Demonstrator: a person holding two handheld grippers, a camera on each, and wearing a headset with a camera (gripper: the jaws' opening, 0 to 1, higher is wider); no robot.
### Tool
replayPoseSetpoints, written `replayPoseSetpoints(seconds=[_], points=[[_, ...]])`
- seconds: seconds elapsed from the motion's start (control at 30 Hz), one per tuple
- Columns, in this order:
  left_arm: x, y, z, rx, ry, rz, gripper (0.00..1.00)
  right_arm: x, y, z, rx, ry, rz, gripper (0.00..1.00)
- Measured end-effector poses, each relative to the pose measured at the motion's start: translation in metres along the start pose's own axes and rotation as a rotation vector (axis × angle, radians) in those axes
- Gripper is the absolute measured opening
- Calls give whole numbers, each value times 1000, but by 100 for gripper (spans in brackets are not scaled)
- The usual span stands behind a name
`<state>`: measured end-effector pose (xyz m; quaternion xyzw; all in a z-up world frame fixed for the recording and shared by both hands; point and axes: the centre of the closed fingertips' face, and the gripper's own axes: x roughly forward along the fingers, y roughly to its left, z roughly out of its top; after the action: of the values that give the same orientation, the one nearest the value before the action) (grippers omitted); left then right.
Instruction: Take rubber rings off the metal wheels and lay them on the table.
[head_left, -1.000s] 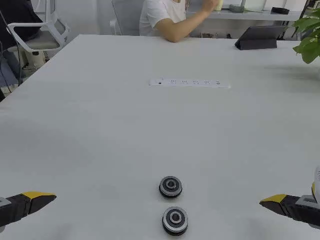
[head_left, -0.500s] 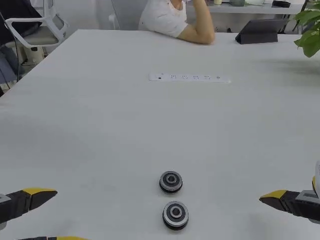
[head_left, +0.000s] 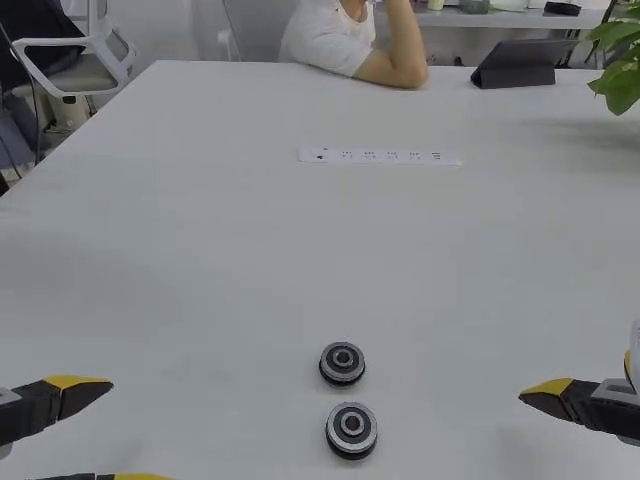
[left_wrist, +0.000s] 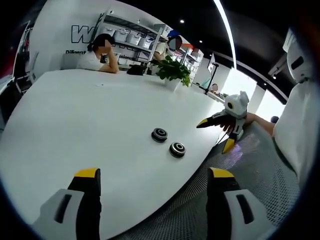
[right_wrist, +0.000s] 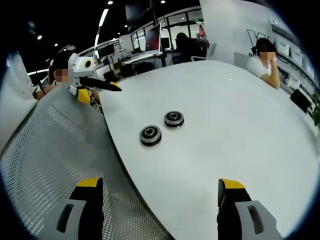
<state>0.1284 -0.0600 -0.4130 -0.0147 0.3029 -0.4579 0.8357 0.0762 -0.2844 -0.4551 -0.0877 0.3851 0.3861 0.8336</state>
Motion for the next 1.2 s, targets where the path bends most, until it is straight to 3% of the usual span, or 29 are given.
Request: replayPoseSetpoints(seconds=[0.43,0.53,0.7,0.93,1.07,1.13,1.2], points=[[1,-3,-4,-1,26,-10,87,0,1,-1,-5,3,3,94],[0,0,-1,28,14,6,80,0,1,0,-6,2,4,94],[-1,1,3,41,-12,15,82,0,2,-1,-11,5,7,94],[2,-15,11,158,-14,-49,94,-2,2,7,-12,-25,10,92],[3,-22,13,243,34,-76,98,-5,0,12,-61,-21,-12,91],[2,-27,22,251,25,-85,99,-7,0,19,-60,-34,-7,91],[1,-34,38,261,-26,-107,99,-10,0,33,-67,-72,-3,91]])
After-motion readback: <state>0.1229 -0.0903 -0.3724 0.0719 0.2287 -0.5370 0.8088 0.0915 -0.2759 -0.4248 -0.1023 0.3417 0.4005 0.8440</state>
